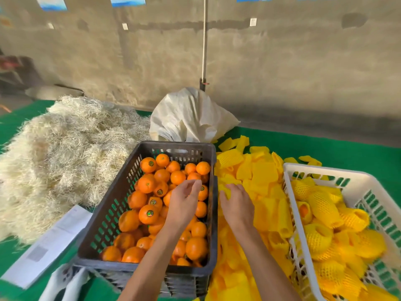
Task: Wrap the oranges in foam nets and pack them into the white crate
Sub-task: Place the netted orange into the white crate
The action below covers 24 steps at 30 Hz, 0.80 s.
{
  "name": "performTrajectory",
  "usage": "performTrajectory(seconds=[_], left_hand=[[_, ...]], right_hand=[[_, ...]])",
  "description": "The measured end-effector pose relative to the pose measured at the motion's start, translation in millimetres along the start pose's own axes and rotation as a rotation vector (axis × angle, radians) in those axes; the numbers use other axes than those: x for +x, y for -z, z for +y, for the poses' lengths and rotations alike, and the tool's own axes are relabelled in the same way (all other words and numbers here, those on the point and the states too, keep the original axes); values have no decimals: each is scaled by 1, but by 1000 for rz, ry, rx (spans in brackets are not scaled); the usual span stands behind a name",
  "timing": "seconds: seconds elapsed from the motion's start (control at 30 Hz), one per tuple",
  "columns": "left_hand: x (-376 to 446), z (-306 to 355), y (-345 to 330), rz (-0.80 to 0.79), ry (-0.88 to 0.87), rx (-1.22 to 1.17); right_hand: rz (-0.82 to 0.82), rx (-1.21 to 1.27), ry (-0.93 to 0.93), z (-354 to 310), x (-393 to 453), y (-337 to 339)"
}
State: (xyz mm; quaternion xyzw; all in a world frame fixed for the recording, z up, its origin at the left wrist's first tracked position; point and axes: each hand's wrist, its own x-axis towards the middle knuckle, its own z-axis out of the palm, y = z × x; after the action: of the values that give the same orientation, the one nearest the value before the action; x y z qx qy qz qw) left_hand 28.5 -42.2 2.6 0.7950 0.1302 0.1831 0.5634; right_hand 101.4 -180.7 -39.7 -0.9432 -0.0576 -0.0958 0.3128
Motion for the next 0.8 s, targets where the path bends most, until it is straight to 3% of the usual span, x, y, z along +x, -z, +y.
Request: performTrajectory(seconds=[0.07,0.13,0.3,0.4,0.47,0.6,0.7,0.8], left_hand=[[-3,1,3,-9,-29,-26],[-6,1,7,-36,-79,-53],[-10,-4,32,-49,-152,-122],[-9,-18,54,-88,-51,-131],[-8,-27,67,-110,42,-107],[-2,-39,87,-155,294,-317],[18,-60,98,-26,260,98],[41,-83,101,-190,328,630]], right_hand=[[145,161,73,-16,2,14],[152,334,154,-38,1,24],[-221,646,117,-79,-12,20],[-351,556,147,-81,-17,0],[-349,513,164,-82,-18,-14],[-318,564,176,-84,-18,-32],[-318,596,125,-84,-17,-43],[-280,569,55,-85,-16,-51]])
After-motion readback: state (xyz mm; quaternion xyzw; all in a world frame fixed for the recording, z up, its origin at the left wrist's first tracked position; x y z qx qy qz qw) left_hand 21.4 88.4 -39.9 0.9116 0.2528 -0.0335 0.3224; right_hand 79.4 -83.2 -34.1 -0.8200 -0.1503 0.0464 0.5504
